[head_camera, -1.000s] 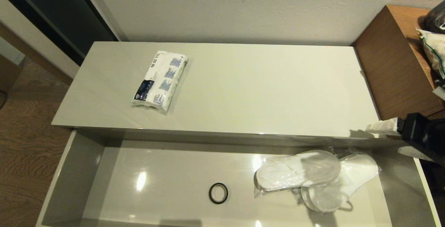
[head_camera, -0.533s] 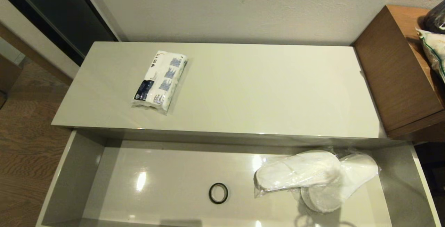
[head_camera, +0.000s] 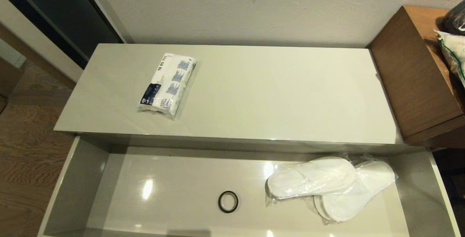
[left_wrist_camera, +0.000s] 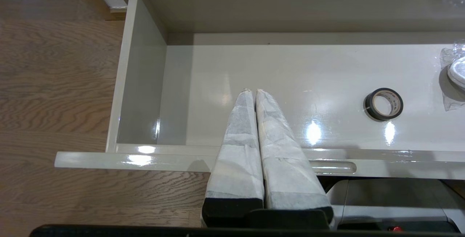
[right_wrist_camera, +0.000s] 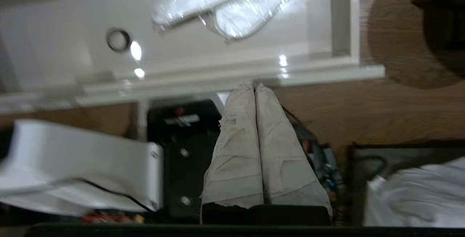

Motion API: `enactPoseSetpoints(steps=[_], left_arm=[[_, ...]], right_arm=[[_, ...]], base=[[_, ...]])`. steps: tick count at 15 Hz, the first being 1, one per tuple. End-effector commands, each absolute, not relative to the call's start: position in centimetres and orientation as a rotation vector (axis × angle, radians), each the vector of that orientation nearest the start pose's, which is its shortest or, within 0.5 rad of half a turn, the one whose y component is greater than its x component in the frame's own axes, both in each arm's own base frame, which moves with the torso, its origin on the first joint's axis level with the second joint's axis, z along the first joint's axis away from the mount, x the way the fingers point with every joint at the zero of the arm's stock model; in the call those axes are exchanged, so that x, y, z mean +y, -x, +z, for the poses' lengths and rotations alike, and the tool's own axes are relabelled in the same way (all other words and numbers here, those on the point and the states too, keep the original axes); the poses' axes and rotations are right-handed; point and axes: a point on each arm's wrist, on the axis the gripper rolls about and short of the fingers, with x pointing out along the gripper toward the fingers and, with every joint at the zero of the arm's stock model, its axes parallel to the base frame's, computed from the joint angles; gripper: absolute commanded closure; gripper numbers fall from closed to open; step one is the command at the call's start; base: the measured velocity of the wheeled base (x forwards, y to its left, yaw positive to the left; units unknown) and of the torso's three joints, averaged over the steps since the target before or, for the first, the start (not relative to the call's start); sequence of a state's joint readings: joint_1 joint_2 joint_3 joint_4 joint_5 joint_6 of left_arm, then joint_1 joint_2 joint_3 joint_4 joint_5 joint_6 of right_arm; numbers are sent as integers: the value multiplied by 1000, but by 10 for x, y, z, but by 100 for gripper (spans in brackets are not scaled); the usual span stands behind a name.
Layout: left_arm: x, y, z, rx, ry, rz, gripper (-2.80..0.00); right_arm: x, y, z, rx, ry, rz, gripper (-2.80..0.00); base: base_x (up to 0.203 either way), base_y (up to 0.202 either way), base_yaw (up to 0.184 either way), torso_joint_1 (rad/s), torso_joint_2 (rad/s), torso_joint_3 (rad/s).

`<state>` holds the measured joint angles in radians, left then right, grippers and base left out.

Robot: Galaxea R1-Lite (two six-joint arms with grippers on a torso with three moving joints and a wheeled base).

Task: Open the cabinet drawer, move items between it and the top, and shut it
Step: Pick up the tissue on the table

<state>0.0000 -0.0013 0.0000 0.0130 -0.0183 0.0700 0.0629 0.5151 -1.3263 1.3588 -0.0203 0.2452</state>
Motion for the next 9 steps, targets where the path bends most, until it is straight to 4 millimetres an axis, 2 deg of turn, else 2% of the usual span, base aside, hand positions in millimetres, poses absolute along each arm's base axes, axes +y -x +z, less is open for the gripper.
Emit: enactPoseSetpoints(steps=[1,4,6,7,9], left_arm=[[0,23,74,13,-70,-19,0],[0,23,74,13,-70,-19,0],[0,23,74,13,-70,-19,0],[0,23,74,12,-70,-19,0],[0,23,74,12,-70,-19,0]], right_arm=[[-7,130,245,518,-179,-27,0],[-5,134,201,480,-38,-11,0],[-3,131,176,348,48,-16,0],[-3,124,166,260,71,-19,0],[-2,95,166,10,88,-37,0]], base=[[0,0,0,0,0,0],[0,0,0,0,0,0],[0,0,0,0,0,0],[0,0,0,0,0,0],[0,0,0,0,0,0]])
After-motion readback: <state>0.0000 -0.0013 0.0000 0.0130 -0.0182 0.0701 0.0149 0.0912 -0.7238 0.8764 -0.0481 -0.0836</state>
